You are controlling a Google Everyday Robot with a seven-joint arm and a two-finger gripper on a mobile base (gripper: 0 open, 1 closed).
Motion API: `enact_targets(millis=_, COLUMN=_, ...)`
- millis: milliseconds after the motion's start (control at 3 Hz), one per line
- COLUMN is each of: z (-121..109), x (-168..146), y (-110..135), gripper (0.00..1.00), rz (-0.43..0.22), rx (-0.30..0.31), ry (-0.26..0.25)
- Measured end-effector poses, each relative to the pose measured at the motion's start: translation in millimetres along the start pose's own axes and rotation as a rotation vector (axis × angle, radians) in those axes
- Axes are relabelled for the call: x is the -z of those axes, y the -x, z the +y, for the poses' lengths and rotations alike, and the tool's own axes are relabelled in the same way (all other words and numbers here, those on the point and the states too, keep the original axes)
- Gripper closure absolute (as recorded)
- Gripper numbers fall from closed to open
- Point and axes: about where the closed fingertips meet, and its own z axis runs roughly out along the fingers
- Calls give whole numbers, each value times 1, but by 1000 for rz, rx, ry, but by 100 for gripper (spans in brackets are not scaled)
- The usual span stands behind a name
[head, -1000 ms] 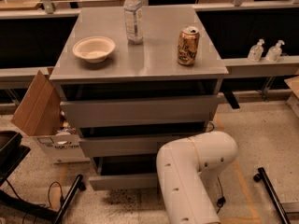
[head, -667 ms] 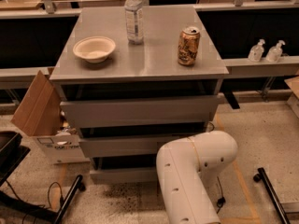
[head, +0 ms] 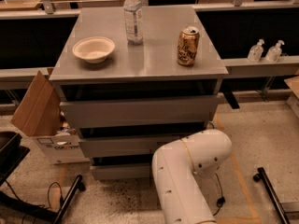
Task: Close bottom drawer
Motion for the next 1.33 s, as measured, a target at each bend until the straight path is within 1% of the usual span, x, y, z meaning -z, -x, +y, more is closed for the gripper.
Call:
enact_targets(millis=333, z=-26, x=0, y=0, gripper=100, rz=-9, rx=-24, ry=-13)
enact_targets(millis=667, z=-26, x=0, y=0, gripper=100, rz=-9, rx=-24, ry=-13)
enact_targets(millis=1000, z=10, x=1, y=0, gripper=100, rz=-24, rx=-32, ry=28)
enact_targets(millis=1333, z=52, x=21, y=20, gripper=100, rz=-62, rx=-31, ry=26)
